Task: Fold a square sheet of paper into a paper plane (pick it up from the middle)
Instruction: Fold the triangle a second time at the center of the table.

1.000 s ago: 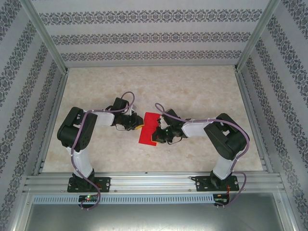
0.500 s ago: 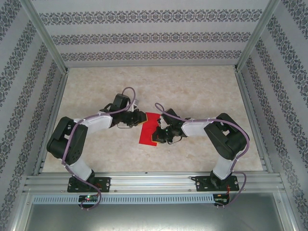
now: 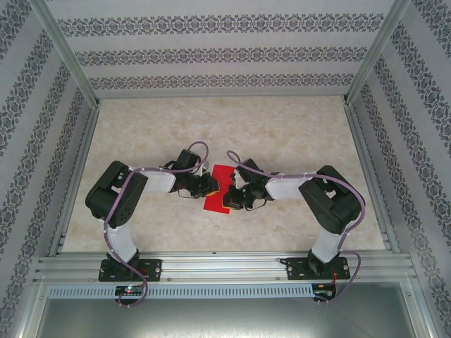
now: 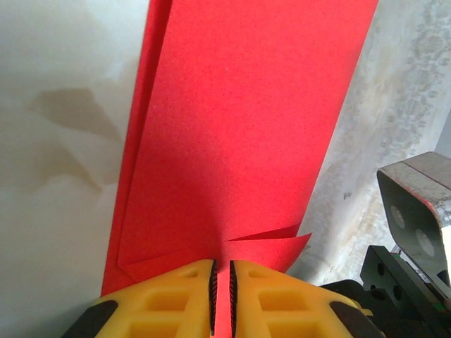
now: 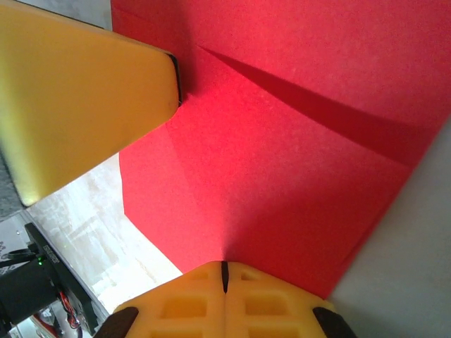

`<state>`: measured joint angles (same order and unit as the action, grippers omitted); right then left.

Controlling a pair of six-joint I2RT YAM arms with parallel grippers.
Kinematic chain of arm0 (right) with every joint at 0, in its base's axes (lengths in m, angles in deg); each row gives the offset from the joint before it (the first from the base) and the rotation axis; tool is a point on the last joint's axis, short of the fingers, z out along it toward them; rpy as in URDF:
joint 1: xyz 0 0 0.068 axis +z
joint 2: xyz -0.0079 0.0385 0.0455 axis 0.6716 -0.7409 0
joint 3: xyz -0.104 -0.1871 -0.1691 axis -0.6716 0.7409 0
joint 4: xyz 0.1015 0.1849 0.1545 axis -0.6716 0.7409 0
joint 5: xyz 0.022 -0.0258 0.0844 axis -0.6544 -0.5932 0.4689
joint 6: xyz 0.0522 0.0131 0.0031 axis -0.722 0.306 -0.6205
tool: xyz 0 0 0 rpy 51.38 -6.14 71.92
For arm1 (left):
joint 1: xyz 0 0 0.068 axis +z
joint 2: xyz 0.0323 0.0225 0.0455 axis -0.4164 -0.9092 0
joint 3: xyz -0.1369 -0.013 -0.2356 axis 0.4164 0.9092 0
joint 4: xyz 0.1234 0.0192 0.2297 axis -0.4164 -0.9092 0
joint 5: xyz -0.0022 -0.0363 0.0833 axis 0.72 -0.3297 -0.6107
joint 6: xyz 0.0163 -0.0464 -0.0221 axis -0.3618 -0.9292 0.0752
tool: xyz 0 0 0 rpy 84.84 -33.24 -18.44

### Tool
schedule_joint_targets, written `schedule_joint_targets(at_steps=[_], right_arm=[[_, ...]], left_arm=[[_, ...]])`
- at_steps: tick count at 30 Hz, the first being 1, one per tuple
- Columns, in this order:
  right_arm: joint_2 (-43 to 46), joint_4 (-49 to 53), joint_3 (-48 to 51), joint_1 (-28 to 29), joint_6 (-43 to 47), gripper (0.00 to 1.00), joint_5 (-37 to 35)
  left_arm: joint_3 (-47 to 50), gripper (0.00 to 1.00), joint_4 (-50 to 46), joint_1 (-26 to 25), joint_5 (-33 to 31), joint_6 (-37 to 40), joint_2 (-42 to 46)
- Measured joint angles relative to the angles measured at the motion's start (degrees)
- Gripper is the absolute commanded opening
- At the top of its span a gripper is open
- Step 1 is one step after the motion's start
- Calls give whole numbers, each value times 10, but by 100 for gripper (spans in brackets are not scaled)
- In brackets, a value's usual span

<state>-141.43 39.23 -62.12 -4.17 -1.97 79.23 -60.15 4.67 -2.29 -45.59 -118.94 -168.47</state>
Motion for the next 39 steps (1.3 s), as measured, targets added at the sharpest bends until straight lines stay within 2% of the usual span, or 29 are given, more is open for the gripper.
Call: schedule_joint_targets(at_steps=[9, 16, 22, 26, 29, 32, 39], right_arm=[[11, 7, 6, 0, 0, 3, -14], [61, 12, 60, 0, 5, 4, -17], [100, 63, 79, 0, 18, 6, -25], [142, 101, 81, 0, 16, 17, -52], [172, 116, 74, -2, 13, 21, -82], [176, 121, 57, -4, -1, 28, -114], [175, 85, 44, -4, -51, 34, -164]], left_arm=[[-2, 15, 2, 0, 0, -2, -3], [-3, 14, 2, 0, 0, -2, -5], [-3, 15, 3, 0, 1, -2, -5], [-3, 16, 5, -1, 3, -2, -5], [-3, 16, 7, -1, 3, -5, -4], [1, 16, 15, -1, 2, -11, -3], [12, 16, 33, -3, -3, -36, 3]])
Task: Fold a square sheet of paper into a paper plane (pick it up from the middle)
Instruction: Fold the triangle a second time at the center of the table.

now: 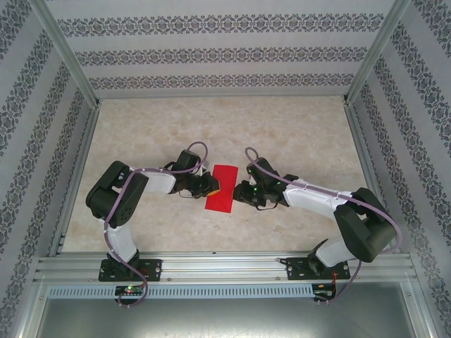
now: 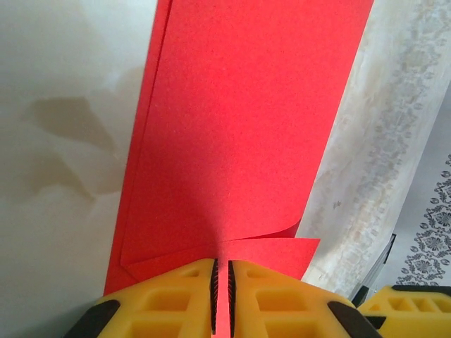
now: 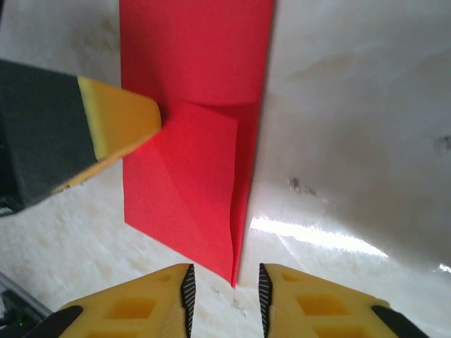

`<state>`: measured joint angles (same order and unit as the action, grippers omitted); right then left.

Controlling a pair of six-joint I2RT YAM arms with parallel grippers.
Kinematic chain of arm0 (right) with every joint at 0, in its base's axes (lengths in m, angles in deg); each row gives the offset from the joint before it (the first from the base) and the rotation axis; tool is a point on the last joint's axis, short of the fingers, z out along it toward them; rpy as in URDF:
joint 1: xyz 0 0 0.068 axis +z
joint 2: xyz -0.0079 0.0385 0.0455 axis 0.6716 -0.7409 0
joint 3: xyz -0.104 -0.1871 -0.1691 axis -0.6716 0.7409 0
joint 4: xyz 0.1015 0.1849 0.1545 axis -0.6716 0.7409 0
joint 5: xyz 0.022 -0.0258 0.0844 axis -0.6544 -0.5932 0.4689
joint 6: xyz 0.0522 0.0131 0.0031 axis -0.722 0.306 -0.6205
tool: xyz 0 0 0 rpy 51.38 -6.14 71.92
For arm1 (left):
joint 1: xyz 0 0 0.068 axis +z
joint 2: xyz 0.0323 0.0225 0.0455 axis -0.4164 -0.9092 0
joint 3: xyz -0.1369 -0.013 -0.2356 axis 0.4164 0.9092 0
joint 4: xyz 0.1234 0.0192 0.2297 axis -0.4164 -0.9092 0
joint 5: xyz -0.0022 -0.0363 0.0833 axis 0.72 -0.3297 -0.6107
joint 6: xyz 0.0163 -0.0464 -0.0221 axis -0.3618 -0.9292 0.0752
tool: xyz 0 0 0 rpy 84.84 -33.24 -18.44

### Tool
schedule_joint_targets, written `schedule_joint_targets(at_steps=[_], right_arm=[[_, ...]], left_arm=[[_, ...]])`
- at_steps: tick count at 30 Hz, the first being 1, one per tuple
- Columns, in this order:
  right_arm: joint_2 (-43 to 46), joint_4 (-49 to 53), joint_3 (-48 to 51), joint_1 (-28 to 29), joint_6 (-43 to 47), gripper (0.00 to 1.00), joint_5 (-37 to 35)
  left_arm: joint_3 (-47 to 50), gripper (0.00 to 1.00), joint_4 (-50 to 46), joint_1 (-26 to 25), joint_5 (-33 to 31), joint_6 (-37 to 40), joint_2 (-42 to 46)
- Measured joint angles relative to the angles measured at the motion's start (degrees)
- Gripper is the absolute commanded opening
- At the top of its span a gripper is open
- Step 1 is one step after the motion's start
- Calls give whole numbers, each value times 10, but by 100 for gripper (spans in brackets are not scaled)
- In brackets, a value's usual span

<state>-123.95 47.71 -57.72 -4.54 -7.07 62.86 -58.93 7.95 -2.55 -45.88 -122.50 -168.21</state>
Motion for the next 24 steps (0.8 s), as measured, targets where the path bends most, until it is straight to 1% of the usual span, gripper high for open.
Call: schedule_joint_targets(at_steps=[9, 12, 15, 21, 24], right_arm=[[-21, -40, 0, 0, -30, 42, -6], [-30, -47, 0, 0, -38, 42, -6], [-30, -55, 0, 0, -40, 47, -6], [-32, -69, 1, 0, -42, 49, -3], [-46, -86, 0, 0, -42, 48, 7]], left_arm=[[12, 16, 0, -2, -13, -2, 12], [12, 16, -2, -2, -14, -1, 12], [10, 17, -5, -2, -14, -1, 12], [8, 18, -8, -2, -14, -1, 12], [7, 18, -10, -2, -14, -1, 12]])
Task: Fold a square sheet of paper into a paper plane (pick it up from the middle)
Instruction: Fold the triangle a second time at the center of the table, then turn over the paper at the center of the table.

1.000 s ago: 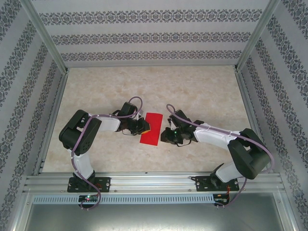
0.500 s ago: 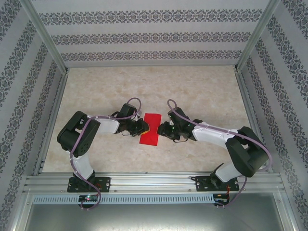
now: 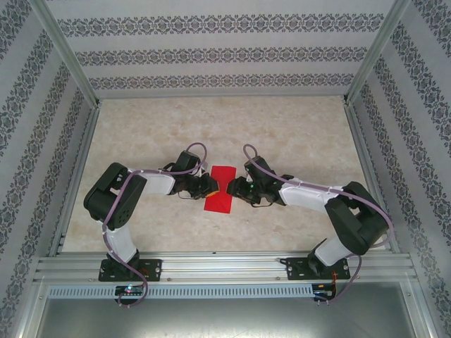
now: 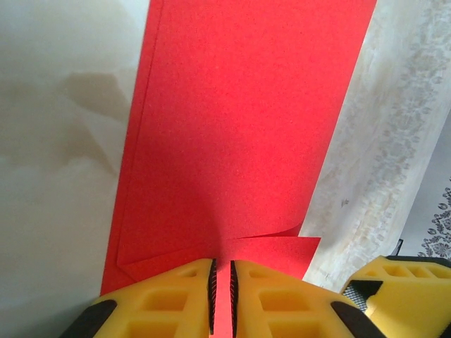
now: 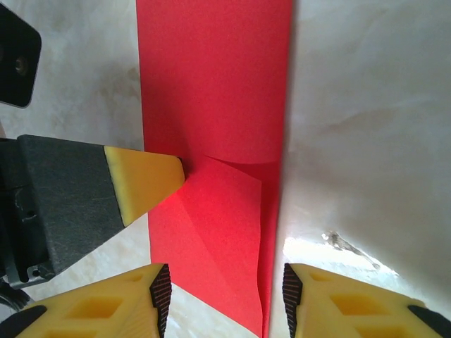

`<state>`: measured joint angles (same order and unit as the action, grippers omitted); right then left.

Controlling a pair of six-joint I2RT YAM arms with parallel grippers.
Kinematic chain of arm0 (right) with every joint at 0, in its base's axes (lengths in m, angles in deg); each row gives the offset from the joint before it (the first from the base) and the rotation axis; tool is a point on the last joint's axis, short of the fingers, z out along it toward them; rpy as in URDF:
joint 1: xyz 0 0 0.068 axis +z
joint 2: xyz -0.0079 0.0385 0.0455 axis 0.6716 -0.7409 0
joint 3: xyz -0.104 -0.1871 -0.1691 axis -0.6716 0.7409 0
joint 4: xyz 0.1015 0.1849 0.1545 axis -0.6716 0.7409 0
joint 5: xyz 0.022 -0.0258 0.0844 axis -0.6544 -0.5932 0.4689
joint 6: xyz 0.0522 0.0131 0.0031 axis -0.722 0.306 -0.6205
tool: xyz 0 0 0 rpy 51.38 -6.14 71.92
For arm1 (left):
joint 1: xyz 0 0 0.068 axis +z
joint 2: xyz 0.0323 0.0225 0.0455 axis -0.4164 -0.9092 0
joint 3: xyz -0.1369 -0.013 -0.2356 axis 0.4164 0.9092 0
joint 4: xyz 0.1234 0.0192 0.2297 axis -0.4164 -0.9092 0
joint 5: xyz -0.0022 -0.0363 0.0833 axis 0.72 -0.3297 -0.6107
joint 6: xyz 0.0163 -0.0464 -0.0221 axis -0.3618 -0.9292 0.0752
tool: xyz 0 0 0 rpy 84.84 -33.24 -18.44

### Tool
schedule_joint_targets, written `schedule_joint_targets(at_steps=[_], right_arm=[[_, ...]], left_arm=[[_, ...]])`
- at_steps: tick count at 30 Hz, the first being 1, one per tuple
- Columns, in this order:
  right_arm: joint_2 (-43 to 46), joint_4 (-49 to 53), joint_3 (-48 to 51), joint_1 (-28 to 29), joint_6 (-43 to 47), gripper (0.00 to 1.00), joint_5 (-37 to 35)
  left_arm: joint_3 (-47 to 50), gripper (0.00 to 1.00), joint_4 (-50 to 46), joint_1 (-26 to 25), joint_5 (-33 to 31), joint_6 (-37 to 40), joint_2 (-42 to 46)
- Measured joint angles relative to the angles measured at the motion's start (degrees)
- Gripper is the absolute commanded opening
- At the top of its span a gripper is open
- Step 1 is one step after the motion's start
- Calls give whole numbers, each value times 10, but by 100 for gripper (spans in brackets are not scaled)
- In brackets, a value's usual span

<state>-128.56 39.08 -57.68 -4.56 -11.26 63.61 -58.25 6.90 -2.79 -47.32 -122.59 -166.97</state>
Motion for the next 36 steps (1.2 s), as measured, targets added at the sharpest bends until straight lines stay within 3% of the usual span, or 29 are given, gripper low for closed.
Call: schedule_joint_targets(at_steps=[9, 23, 36], right_arm=[[-25, -8, 0, 0, -9, 47, -4], [92, 33, 62, -11, -28, 55, -37], [71, 8, 61, -27, -26, 57, 0]], left_arm=[[-12, 19, -26, 0, 0, 7, 0], [-29, 21, -65, -7, -17, 32, 3], [-45, 20, -79, -7, -33, 39, -3]])
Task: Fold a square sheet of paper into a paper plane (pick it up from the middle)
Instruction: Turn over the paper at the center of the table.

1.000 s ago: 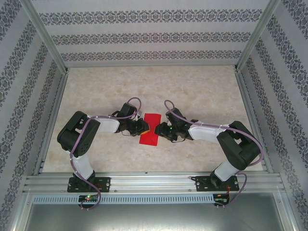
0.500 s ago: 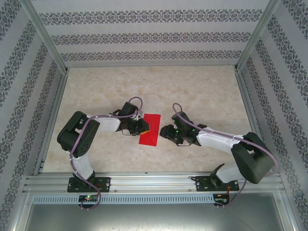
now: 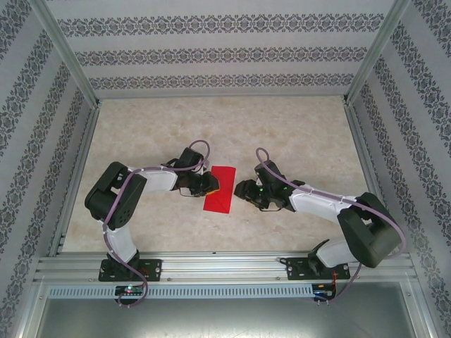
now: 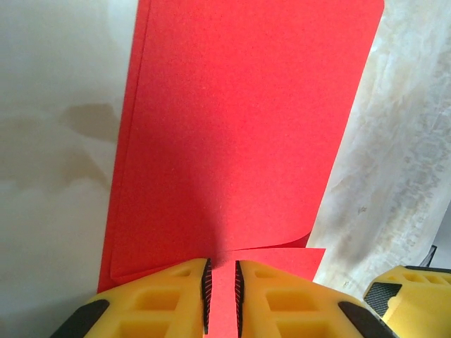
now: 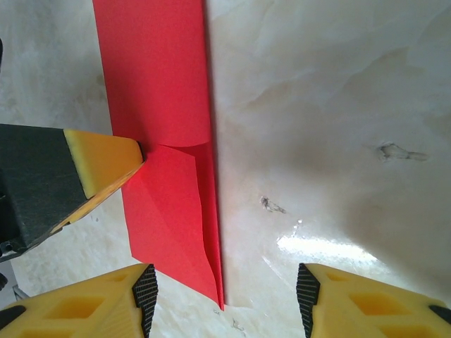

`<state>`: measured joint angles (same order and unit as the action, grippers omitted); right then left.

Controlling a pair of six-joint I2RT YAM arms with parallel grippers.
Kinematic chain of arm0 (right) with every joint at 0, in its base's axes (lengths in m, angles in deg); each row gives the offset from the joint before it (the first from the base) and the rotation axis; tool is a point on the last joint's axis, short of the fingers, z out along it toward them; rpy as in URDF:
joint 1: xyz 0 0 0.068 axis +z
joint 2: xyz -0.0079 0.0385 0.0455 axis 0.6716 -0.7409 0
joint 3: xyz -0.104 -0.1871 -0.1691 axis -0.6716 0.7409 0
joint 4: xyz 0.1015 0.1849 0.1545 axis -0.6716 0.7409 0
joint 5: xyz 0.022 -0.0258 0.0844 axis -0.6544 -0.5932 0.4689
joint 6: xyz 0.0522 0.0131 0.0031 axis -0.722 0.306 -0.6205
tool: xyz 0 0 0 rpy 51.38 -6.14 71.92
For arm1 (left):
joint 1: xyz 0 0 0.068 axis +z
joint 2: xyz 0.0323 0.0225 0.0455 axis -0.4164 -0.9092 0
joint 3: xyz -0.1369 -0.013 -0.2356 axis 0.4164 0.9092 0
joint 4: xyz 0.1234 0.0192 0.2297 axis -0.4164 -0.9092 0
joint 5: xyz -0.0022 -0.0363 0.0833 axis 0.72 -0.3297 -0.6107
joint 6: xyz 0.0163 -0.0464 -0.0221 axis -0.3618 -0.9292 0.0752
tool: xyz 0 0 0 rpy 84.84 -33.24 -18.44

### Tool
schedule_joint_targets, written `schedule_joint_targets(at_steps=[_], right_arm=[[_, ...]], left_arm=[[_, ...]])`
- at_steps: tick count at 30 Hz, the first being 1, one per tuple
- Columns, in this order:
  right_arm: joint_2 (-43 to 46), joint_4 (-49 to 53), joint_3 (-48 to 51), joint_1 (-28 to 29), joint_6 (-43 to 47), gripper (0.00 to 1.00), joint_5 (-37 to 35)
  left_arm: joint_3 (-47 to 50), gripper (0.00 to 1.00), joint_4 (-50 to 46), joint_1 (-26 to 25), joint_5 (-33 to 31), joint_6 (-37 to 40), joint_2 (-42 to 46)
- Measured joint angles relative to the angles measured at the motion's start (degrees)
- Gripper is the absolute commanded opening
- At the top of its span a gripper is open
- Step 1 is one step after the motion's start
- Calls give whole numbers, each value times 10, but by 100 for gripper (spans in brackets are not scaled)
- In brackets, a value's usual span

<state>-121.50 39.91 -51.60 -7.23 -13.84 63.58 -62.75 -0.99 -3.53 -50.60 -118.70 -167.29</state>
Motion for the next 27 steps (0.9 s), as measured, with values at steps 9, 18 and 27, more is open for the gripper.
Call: schedule_joint_targets(at_steps=[9, 18, 27], right_arm=[[-33, -63, -5, 1, -19, 55, 31], [-100, -91, -28, 14, -37, 50, 44], [-130, -108, -36, 17, -47, 48, 48]], left_arm=[[0, 21, 0, 0, 0, 0, 0], [4, 21, -4, 0, -2, 0, 6], [5, 21, -4, 0, -1, 0, 6]])
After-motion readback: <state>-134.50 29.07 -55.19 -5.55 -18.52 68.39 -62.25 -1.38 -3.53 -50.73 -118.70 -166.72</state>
